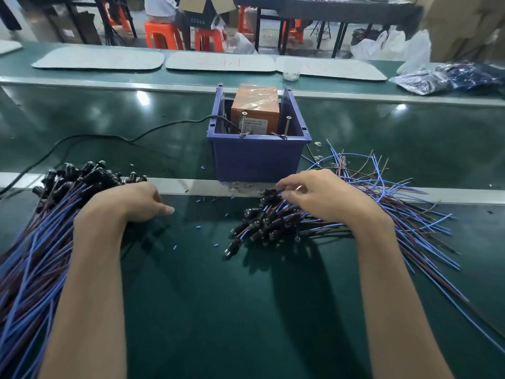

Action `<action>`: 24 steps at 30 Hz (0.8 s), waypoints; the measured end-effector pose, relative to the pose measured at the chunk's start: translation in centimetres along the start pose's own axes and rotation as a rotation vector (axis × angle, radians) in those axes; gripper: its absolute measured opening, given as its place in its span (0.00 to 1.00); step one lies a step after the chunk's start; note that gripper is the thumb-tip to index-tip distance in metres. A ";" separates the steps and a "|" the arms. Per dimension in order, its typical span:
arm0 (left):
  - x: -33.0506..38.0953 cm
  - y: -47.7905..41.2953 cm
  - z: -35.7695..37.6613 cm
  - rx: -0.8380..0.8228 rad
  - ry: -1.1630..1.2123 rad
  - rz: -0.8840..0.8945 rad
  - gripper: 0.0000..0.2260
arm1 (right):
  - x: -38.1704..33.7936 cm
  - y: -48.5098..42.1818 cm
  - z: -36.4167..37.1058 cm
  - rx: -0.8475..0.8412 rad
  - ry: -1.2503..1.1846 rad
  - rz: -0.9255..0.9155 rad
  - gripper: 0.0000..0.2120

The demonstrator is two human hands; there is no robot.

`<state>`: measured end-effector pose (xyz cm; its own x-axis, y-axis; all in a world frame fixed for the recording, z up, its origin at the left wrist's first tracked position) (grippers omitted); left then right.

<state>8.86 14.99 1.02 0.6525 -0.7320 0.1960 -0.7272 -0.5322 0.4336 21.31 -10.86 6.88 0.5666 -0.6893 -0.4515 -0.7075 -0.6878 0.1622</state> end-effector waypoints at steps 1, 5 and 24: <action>0.1 0.0 0.0 0.003 0.008 0.017 0.10 | -0.1 0.0 0.0 0.001 0.000 -0.003 0.14; 0.7 0.1 0.1 0.038 0.052 0.070 0.11 | -0.2 -0.1 0.2 -0.008 -0.009 -0.003 0.15; 3.3 5.1 -8.6 0.576 0.494 0.291 0.13 | -1.9 0.3 -0.8 0.081 -0.186 -0.074 0.12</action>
<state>9.13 13.58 11.47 0.3415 -0.6740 0.6550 -0.7896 -0.5838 -0.1891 20.33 -9.94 8.45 0.5357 -0.5788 -0.6148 -0.7030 -0.7091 0.0550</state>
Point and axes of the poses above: each hand's wrist, its own y-axis away from the middle knuckle, its own z-axis out of the palm, x = y × z, the point moved 10 cm from there along -y, towards the middle knuckle, and after that the axes turned 1 degree about z, right-handed, at the moved point
